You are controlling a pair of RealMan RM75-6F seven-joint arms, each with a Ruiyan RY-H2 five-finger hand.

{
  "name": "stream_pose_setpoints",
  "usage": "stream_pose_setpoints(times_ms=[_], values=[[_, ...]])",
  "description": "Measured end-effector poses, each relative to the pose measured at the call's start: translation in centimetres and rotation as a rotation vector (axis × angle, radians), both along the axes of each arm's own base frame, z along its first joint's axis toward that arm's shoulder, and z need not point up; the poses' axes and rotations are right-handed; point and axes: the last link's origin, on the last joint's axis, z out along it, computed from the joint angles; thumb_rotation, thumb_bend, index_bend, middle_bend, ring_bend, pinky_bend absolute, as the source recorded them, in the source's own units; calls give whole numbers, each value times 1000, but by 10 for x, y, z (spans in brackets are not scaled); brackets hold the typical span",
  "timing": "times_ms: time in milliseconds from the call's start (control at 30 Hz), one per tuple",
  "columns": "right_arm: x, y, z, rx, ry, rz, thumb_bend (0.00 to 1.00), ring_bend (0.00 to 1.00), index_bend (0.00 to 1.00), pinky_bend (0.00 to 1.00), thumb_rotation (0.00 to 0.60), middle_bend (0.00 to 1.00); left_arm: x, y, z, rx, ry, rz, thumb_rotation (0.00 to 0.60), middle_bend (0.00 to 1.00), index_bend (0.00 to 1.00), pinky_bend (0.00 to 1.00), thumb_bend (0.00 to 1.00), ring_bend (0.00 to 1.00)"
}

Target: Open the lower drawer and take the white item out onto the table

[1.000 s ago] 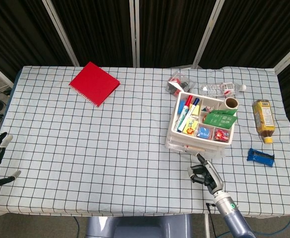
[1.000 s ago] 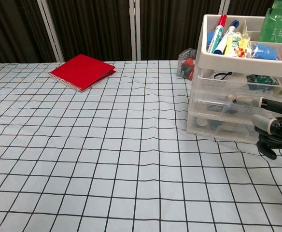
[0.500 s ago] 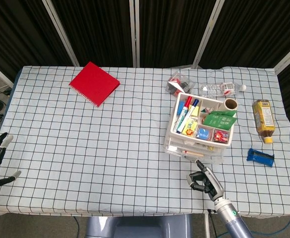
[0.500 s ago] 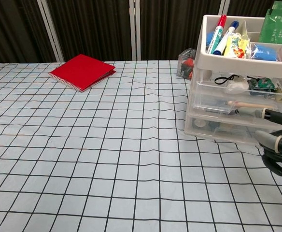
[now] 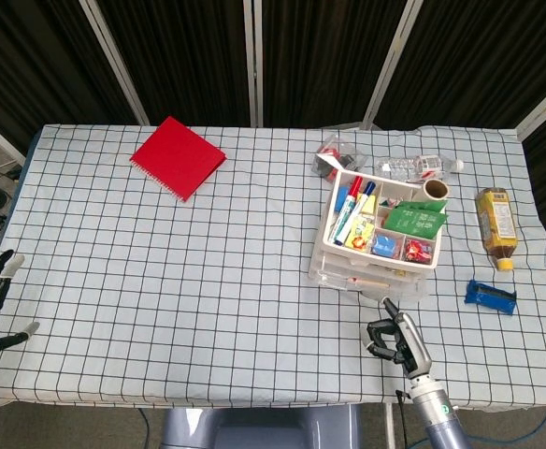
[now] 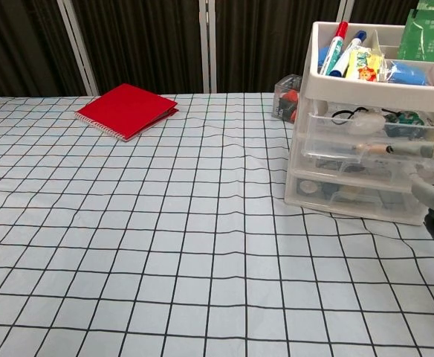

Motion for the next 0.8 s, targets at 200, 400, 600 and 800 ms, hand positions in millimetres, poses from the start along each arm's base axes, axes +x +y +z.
stream_pose_setpoints(times_ms=[200, 400, 600, 800], values=[[-10, 1, 18, -40, 65, -4, 369, 892, 107, 734, 600, 897, 1, -1, 4, 13, -9, -4, 600, 0, 0, 0, 106, 0], [-21, 4, 30, -64, 85, -28, 370, 892, 109, 734, 600, 897, 2, -2, 2, 8, -3, -8, 600, 0, 0, 0, 107, 0], [-19, 9, 39, -118, 125, 18, 370, 892, 117, 734, 600, 897, 2, -2, 2, 10, -4, -6, 600, 0, 0, 0, 106, 0], [-19, 8, 43, -147, 237, 51, 370, 892, 200, 735, 600, 899, 2, -2, 3, 12, -6, -6, 600, 0, 0, 0, 106, 0]])
